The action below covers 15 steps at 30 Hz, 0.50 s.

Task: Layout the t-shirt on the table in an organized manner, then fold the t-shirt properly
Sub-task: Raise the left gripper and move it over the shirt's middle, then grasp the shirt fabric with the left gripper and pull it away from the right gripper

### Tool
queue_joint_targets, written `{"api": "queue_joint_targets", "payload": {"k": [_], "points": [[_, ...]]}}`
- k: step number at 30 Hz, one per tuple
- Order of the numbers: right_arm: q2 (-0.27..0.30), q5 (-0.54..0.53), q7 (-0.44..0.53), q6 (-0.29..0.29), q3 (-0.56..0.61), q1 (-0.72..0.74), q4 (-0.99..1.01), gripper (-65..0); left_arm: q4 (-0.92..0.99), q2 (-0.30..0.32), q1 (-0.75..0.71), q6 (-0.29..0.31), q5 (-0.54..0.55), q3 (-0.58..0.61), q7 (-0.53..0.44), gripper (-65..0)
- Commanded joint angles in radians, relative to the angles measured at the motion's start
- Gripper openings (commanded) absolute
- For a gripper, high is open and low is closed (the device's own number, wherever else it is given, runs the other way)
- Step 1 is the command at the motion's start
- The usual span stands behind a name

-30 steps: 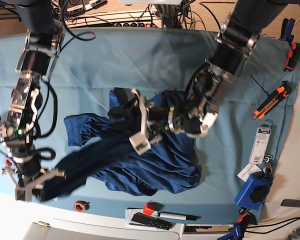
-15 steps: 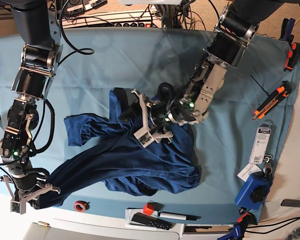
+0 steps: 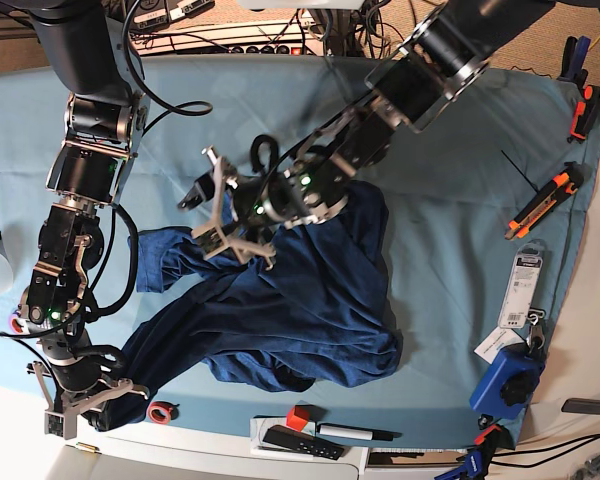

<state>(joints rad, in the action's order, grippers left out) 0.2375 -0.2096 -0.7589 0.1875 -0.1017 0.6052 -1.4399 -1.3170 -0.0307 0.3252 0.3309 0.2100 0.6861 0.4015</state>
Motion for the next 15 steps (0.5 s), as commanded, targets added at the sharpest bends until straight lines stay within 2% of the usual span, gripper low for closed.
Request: {"api": "queue_joint_targets", "payload": {"k": [1,8,11,15], "points": [[0.009,-0.006,0.033,0.003,-0.003,0.040,-0.018,-65.0,0.012,-0.026,0.031,0.002,0.009,-0.002,-0.036,-27.0],[0.010,0.002,0.033,0.003,-0.003,0.040,-0.018,-65.0,0.322,-0.123,0.144,0.000,-0.055,-0.002,-0.148,-28.1],[0.009,0.002,0.032,0.004,-0.003,0.040,-0.018,-65.0,0.381,-0.126,0.180,-0.026,-0.068,0.005,-0.212,-28.1],[0.010,0.024,0.027,0.003,-0.003,0.040,-0.018,-65.0,0.400,-0.126,0.196,-0.062,-0.156,0.005,-0.246,-28.1]]}}
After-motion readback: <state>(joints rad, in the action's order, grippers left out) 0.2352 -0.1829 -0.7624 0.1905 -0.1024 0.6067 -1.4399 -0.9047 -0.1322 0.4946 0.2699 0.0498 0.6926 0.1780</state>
